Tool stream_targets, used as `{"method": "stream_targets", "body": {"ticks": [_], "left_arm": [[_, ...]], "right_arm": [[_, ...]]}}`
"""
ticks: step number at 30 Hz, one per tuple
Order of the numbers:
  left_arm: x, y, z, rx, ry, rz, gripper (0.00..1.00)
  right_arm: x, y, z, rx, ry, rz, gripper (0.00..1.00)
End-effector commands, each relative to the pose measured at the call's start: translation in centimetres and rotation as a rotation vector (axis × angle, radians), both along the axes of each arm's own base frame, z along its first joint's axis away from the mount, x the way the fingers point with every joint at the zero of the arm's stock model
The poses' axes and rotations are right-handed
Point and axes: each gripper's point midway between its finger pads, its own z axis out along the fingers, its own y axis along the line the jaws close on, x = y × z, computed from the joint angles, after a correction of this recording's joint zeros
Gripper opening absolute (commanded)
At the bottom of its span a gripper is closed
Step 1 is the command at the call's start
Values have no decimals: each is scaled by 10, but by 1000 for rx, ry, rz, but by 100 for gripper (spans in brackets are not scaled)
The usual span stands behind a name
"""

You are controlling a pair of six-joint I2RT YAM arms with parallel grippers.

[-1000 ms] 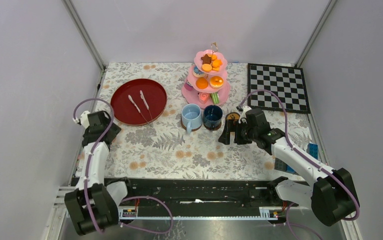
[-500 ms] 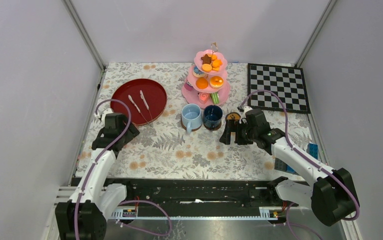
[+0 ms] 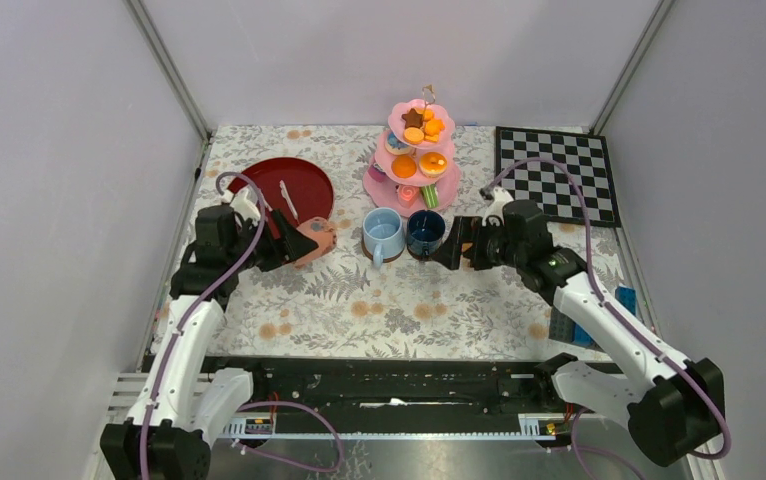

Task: Serve the afternoon tea
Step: Place the cup on the coaster.

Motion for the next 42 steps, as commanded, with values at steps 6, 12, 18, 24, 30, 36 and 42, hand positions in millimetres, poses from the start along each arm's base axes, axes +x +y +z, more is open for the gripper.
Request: {"method": "stream_targets", "body": {"ticks": [6,12,18,24,30,36,42], "left_arm": [[-19,-49,95,-171,-276,-369,0],[-21,-62,98,-239,-255,-436,0],[-27,-70,95,-299,-260,-488,0],[-36,-77,89,-354,-236,-530,0],[-39,-82,84,-471,-154,-516,0],[-46,-86,89,-559,-123,-559,0],[-47,-88,81,-599,-69,-573,0]], "right_arm": [[18,63,106,386,3,120,100],[22,111,133,734,158,152,95],[9,153,136,812,223,231,85],[-4,177,138,829,201,318,74],[-34,176,137,803,-26,503,77],[-55,177,116,754,-222,686,75],[-68,180,118,723,-445,780,58]]}}
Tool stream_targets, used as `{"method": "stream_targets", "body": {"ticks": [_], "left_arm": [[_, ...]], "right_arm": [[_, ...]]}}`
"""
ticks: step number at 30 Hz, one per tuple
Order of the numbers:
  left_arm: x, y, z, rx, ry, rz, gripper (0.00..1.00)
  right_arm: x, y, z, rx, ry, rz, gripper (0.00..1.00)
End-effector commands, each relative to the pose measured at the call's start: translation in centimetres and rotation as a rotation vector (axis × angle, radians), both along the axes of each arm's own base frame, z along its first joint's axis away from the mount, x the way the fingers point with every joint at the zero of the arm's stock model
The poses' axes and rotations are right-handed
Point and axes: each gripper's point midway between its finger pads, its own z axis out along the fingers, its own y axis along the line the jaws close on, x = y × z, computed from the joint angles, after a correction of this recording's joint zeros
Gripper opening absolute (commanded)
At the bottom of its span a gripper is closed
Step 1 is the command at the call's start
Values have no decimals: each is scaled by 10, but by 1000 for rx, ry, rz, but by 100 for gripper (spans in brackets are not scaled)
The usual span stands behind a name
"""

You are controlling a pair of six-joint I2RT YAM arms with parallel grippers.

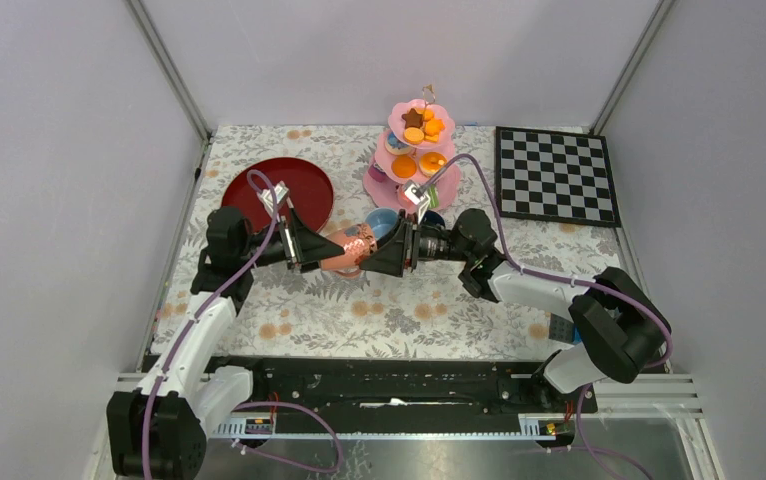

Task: Serve the afternoon tea
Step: Place the cup on the coaster.

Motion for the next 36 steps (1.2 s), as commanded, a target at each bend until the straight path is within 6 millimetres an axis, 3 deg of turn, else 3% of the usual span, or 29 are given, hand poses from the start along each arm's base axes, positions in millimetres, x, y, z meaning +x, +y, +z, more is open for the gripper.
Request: {"method": "stream_targets", "body": {"ticks": [1,4,7,8,12,13,14,17,19,22,24,26,29,36], "left_arm": [[-5,-5,21,-59,-77,-78,0],[-5,-7,20,-59,-76,-89,0],[-3,-9,23,-56,-93,-86,0],[-2,-9,27,-54,-113,-83,8],[11,-4,38,33,-227,-9,82],[17,-2,38,76,-255,18,93],[24,1,41,114,-289,45,98],[44,13,48,231,-365,147,99],[56,22,52,305,-418,212,99],[69,33,55,381,-466,280,99],[72,32,54,386,-474,272,99],[71,27,51,385,-476,249,99],[70,19,43,400,-478,227,99],[62,3,31,408,-481,196,99]], "right_arm": [[-18,9,20,77,-296,62,55],[-19,16,24,75,-317,64,40],[-9,16,30,50,-299,1,0],[-3,14,32,35,-304,-43,0],[27,-9,19,-125,-212,-306,0],[31,-18,16,-182,-199,-352,0],[38,-30,12,-243,-174,-423,0],[64,-89,-5,-466,-54,-750,0],[71,-134,-12,-639,-2,-930,0],[70,-189,-13,-889,76,-1131,0],[68,-211,-6,-982,129,-1232,0],[68,-222,-3,-1018,171,-1304,0],[79,-217,-5,-1015,191,-1316,0],[118,-211,-51,-1125,331,-1216,0]]}}
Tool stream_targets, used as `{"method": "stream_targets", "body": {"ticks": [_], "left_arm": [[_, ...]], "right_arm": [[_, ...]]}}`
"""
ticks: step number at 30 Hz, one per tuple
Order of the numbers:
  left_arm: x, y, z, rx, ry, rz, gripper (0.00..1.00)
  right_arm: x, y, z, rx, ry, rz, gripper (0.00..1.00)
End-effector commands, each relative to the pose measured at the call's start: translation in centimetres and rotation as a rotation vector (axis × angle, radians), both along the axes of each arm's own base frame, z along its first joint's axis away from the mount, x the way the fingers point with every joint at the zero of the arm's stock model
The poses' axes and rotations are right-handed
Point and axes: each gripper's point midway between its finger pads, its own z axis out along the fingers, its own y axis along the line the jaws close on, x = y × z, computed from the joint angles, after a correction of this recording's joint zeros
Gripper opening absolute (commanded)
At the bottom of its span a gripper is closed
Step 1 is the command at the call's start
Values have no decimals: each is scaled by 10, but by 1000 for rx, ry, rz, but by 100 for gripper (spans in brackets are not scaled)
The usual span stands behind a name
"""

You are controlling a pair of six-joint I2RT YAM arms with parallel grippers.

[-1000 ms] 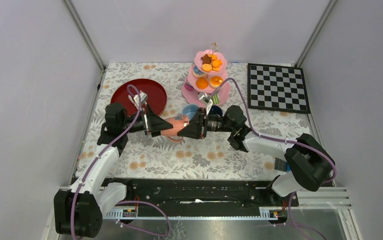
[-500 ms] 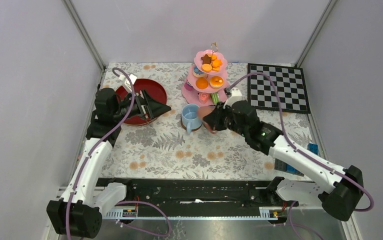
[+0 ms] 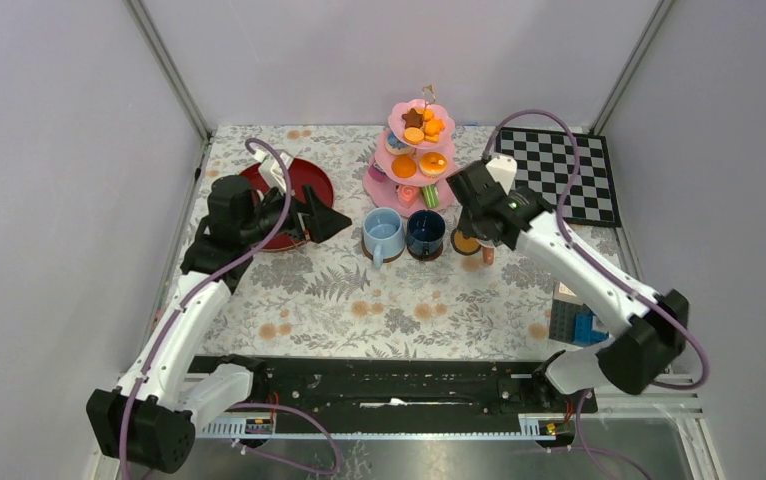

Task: Serve the afternoon tea
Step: Place the cup on the coaster.

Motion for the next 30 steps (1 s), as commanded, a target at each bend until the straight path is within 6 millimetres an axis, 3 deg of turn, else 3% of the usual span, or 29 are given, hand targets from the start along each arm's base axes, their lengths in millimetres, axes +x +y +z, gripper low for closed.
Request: {"method": "stream_targets", "body": {"ticks": [1,7,16,30], "left_arm": [[0,-5,0,24,-58,0,99],[-9,-13,-3,-8,-59,-21,99],[-14,-10,-9,35,-72,-8,99],[-17,-14,-18,55,-70,-19,99]], "right_arm": [[23,3,-15,28,72,-7,0],[45,10,-42,77,164,-6,0],[72,17,-86,104,298,-58,0],[93,8,-115,60,348,-93,0]]}}
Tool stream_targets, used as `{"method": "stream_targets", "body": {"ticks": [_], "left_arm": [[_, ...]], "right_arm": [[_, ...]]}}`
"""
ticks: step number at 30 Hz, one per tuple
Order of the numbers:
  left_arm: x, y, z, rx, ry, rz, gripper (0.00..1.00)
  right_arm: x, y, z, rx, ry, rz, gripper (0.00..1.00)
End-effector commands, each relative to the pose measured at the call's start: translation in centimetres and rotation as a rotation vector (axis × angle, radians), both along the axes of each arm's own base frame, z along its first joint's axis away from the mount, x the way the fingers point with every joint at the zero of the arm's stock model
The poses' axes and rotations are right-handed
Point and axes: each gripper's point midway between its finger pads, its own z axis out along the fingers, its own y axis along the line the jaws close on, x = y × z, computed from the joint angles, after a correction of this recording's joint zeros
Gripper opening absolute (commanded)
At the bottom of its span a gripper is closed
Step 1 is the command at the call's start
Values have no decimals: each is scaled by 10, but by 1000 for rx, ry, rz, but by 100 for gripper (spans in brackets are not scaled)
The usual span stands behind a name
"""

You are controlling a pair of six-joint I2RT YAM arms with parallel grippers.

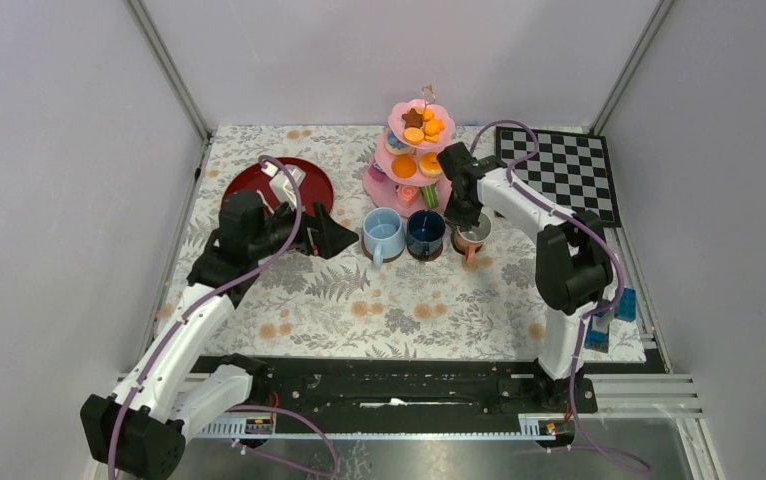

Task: Serve the afternoon tea
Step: Place the cup on the coaster, then reset both arms

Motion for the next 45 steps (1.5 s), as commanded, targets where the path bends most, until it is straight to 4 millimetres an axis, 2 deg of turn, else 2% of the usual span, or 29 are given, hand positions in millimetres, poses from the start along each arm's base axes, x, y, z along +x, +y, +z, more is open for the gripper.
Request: {"method": "stream_targets", "body": {"ticks": [1,4,9,13,19,20,23,25,27,29,31,37,39,42,45], "left_arm": [[2,0,5,6,-53,-2,99],[2,-2,4,7,-50,-5,99],[3,-3,5,1,-47,-12,99],[4,-5,5,-5,-40,-16,99],[6,-7,6,-15,-21,-14,99],[8,-7,6,-15,-22,-10,99],[12,-4,11,-5,-30,14,99],[15,-2,17,-1,-42,33,99],[19,0,26,0,-58,54,99],[22,3,38,-8,-80,82,99],[25,7,55,-27,-118,123,99],[24,24,114,-124,-263,245,99],[18,32,137,-154,-332,278,99],[12,44,163,-178,-419,330,99],[5,53,182,-190,-480,361,99]], "right_arm": [[19,0,14,10,-49,-9,0],[19,0,6,8,-32,-8,0],[16,1,1,27,-4,-3,29],[17,1,16,41,-42,10,49],[16,2,51,83,-112,25,60],[14,1,59,90,-127,29,62],[5,-4,92,110,-199,56,78],[-4,-11,125,114,-283,90,92],[-15,-16,158,116,-363,175,99],[-33,-25,193,110,-460,249,100],[-51,-44,227,80,-598,267,100],[-130,-95,319,76,-998,243,100],[-149,-111,340,64,-1076,213,100],[-168,-132,363,25,-1151,166,100],[-179,-145,375,-5,-1202,128,100]]}}
